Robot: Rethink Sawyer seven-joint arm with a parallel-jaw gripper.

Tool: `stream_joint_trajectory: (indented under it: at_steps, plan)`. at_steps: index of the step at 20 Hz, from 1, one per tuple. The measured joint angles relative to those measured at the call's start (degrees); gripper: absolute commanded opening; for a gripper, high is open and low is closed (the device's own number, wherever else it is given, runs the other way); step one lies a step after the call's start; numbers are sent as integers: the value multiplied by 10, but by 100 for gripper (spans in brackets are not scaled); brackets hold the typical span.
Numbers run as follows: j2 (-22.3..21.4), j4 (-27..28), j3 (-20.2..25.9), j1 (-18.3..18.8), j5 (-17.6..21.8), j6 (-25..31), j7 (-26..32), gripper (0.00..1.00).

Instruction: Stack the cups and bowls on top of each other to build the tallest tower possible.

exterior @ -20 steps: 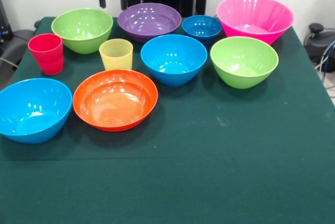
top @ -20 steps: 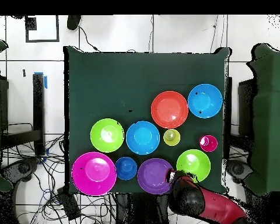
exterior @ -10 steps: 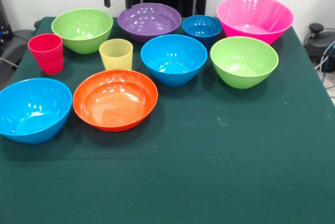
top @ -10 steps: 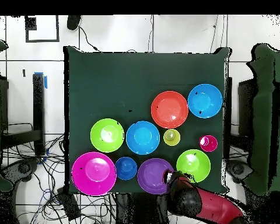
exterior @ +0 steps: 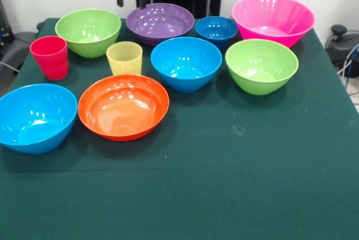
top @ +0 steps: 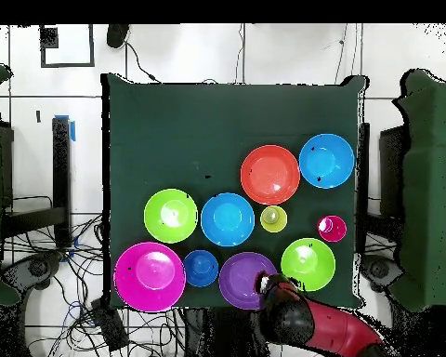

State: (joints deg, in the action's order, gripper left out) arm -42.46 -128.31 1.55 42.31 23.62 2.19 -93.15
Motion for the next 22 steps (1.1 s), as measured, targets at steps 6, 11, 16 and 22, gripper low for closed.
stream_joint_trajectory:
  at_steps: [6, 11, 16, 22]
  plan:
    - [0, -2, -11, -15, 0, -6, -17, 100]
    - [0, -5, -13, -18, 0, -8, -30, 100]
    - [1, -8, -18, -24, 0, -8, -38, 100]
    - [2, -14, -24, -37, 0, -13, -50, 100]
